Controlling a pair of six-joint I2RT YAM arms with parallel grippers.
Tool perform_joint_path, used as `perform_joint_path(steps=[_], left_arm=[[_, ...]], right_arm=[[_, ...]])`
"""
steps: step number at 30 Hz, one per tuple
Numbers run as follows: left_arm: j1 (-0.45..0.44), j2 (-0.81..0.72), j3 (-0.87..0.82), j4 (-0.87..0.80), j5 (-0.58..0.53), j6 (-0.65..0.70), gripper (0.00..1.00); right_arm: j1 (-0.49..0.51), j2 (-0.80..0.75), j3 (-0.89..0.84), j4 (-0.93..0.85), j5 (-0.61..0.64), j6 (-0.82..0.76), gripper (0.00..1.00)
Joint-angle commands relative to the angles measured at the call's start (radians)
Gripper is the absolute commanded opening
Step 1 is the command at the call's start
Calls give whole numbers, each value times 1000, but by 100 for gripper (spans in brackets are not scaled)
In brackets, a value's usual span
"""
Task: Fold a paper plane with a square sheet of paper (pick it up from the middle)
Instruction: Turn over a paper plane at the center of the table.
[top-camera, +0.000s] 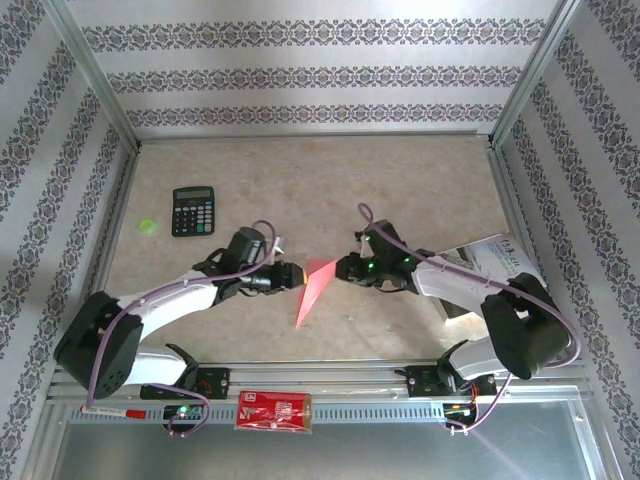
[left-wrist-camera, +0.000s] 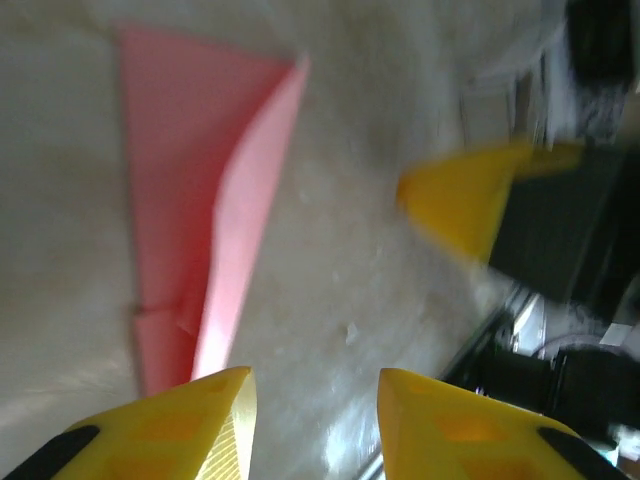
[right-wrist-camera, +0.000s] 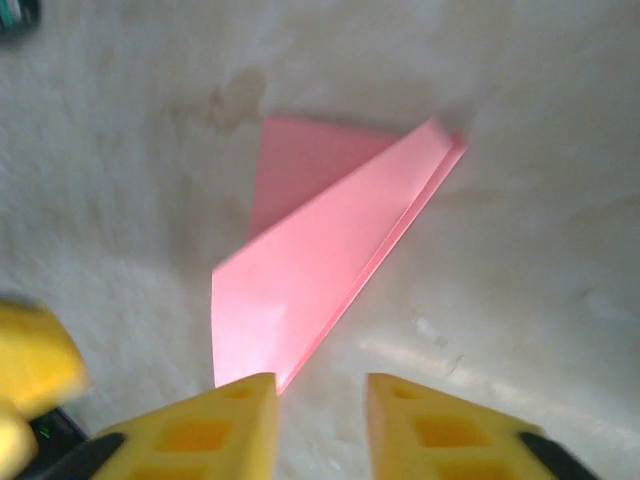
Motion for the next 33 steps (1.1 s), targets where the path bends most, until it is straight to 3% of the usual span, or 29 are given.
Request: perform_joint_path(steps=[1,7,13,24,33], left_arm=[[96,-43,-41,-88,-80,-13,38],[159,-38,-58,-88,-71,9,39],[163,-33,-78,-67,-60,22,40],[166,-8,-93,-35,-22,32,40],[166,30,-85,-18,4,30,40]], right_arm=[[97,-25,9,-33,180,69,40],[245,72,100,-120,385,158,66],[315,212,211,-148,446,183,78],[335,364,353,-319,553,158,83],[336,313,328,-353,585,179,81]])
